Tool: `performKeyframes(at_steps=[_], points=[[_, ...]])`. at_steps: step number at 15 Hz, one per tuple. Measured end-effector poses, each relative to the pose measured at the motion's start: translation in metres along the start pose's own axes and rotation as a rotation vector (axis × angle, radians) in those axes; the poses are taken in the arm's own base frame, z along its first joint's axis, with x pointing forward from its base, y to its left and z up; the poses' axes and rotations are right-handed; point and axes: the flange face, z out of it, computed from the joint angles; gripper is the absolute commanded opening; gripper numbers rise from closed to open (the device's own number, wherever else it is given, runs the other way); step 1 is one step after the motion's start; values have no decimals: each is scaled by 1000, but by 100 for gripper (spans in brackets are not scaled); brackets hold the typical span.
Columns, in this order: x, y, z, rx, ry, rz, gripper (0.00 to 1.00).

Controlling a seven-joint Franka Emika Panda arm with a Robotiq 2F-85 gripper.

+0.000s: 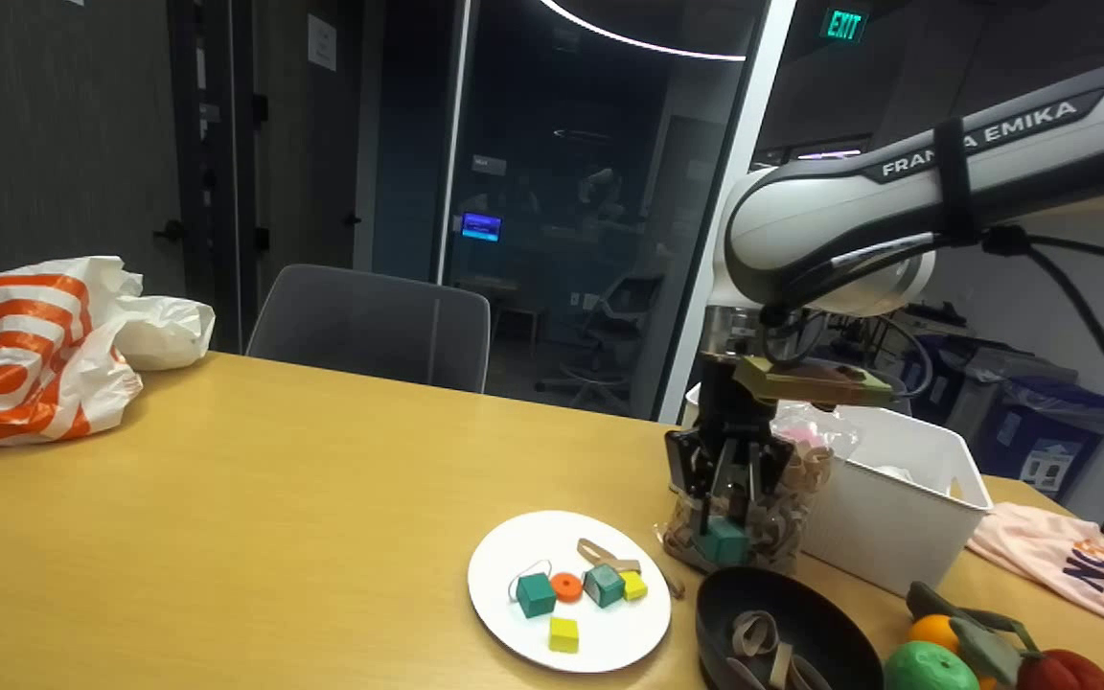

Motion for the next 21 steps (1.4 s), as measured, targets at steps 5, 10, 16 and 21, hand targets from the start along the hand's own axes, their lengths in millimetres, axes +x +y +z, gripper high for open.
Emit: performKeyframes(at_steps=[5, 10, 16, 21], points=[[-17, 48, 21, 7, -74, 72, 18], [-28, 52, 51, 15, -140, 89, 91], [-33, 40, 47, 19, -94, 65, 100], [-41, -5, 40, 6, -35, 7, 100]])
